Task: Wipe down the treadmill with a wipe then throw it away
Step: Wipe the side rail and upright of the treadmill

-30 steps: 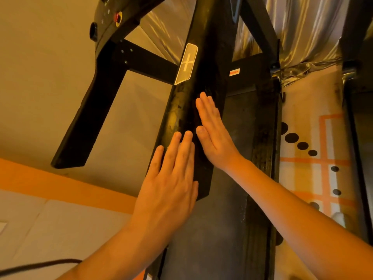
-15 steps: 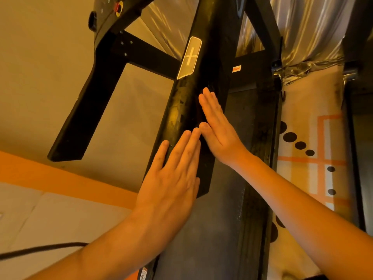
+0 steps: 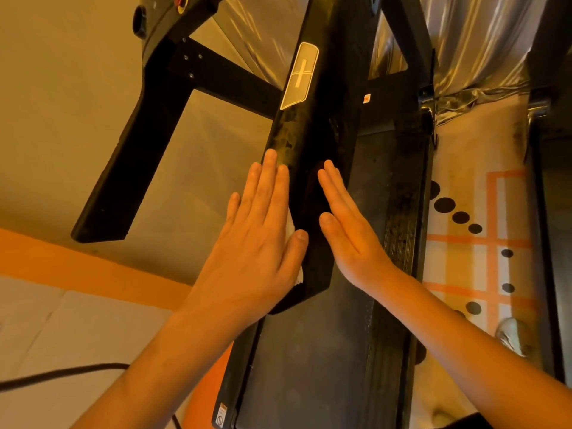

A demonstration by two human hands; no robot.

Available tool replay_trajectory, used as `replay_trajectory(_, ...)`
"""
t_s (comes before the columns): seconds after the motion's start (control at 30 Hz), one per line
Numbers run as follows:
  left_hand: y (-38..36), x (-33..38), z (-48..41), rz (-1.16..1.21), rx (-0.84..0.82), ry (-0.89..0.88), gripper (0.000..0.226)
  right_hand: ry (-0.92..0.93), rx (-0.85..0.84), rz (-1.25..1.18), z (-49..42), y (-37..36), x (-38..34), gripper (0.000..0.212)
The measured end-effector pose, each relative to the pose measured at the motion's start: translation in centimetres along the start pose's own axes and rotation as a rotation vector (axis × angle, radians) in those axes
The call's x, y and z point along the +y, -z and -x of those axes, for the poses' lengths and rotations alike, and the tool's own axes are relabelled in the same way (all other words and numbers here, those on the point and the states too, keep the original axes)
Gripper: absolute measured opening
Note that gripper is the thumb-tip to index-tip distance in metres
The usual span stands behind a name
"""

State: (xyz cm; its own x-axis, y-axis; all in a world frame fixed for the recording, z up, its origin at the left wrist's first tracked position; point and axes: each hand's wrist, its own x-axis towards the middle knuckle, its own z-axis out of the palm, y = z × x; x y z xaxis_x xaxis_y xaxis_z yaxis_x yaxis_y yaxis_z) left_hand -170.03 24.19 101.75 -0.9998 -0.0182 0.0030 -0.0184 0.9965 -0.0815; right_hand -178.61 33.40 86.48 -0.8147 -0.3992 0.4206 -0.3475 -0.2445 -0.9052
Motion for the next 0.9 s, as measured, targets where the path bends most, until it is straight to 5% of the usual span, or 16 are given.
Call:
replay_trajectory(0.23,-0.3,-1.4,2.8,0.159,0.03,0.049,0.07,0.105,-0.019,0.003,1.1,-1.9,-3.5,0.057)
replay_trajectory(0.63,-0.9,-2.2,5.2,-0.035,0.019,-0.036,0.069,0.238,0.061,0.302,1.2,-3.2,-3.0,0.054)
replay_trajectory(0.9,-1.1,-2.2,3.7,-0.21,0.058,-0.191,0.065,0.134,0.163,0.096,1.3,-4.3,-2.4,0.063)
